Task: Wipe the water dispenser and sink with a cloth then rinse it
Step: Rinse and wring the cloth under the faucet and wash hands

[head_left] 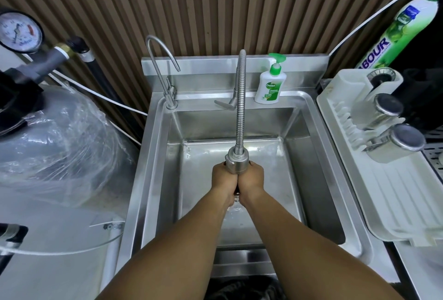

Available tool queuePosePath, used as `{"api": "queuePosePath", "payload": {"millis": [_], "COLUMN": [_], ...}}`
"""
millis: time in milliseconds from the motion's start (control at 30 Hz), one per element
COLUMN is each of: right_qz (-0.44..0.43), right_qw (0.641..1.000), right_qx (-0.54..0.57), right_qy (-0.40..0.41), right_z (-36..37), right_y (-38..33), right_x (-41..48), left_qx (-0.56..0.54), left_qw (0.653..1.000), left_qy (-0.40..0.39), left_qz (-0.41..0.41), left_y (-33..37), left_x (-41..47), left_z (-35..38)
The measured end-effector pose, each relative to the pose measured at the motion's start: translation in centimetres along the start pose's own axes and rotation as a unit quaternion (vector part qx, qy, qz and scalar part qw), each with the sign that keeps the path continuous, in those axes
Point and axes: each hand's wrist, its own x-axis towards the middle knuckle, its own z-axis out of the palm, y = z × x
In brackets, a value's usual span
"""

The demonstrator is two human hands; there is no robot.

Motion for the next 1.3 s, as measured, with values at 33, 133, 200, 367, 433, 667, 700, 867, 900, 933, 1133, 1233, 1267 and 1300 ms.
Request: {"api": "queuePosePath", "payload": {"millis": [33, 133, 200, 367, 433, 667, 700, 867, 900, 933, 1133, 1233, 1267, 1300], "right_qz": [-0.004, -0.012, -0.017, -0.019, -0.017, -0.016, -0.015, -0.021, -0.021, -0.021, -0.037, -0.032, -0.030, -0.030], "right_qw": [1.000, 1.000, 1.000, 1.000, 1.000, 1.000, 1.000, 1.000, 1.000, 1.000, 0.997, 0.998, 0.998, 0.998], "right_qx": [-0.004, -0.004, -0.010, -0.006, -0.012, -0.012, -0.013, -0.011, -0.005, 0.003, 0.050, 0.040, 0.032, 0.025], "right_qy": [0.001, 0.004, 0.011, 0.023, 0.024, -0.002, -0.004, -0.008, -0.009, -0.015, -0.047, -0.044, -0.043, -0.043], "right_z": [0.1, 0.2, 0.2, 0.4, 0.4, 0.5, 0.5, 0.0, -0.1, -0.2, -0.6, -0.6, -0.5, -0.5], "right_y": [0.0, 0.0, 0.1, 0.6, 0.8, 0.7, 0.7, 0.9, 1.0, 0.9, 0.6, 0.9, 0.9, 1.0], "right_x": [0.2, 0.6, 0.9, 1.4, 1.5, 0.8, 0.7, 0.9, 0.8, 0.8, 0.1, -0.2, -0.3, -0.3], "left_qx": [-0.001, 0.003, 0.008, 0.004, 0.004, 0.011, 0.010, -0.005, -0.006, -0.010, -0.053, -0.050, -0.049, -0.048], "left_qw": [1.000, 1.000, 1.000, 1.000, 1.000, 1.000, 1.000, 1.000, 1.000, 1.000, 0.997, 0.997, 0.998, 0.998], "left_qy": [0.000, 0.003, 0.004, 0.005, 0.005, 0.010, 0.008, 0.001, -0.001, 0.001, 0.049, 0.051, 0.046, 0.039], "left_qz": [0.004, 0.014, 0.017, 0.014, 0.013, 0.015, 0.014, 0.013, 0.014, 0.018, 0.029, 0.012, 0.005, 0.000], "left_y": [0.0, 0.1, 0.0, -0.2, -0.3, -0.3, -0.4, -0.7, -0.7, -0.6, -0.8, -0.8, -0.9, -0.8], "left_x": [0.1, 0.4, 0.5, 0.9, 1.0, 1.0, 1.0, 0.9, 0.9, 0.9, 0.9, 0.5, 0.5, 0.4], "left_z": [0.0, -0.1, 0.0, 0.0, -0.1, -0.4, -0.4, -0.4, -0.4, -0.4, -0.9, -0.9, -0.8, -0.8]}}
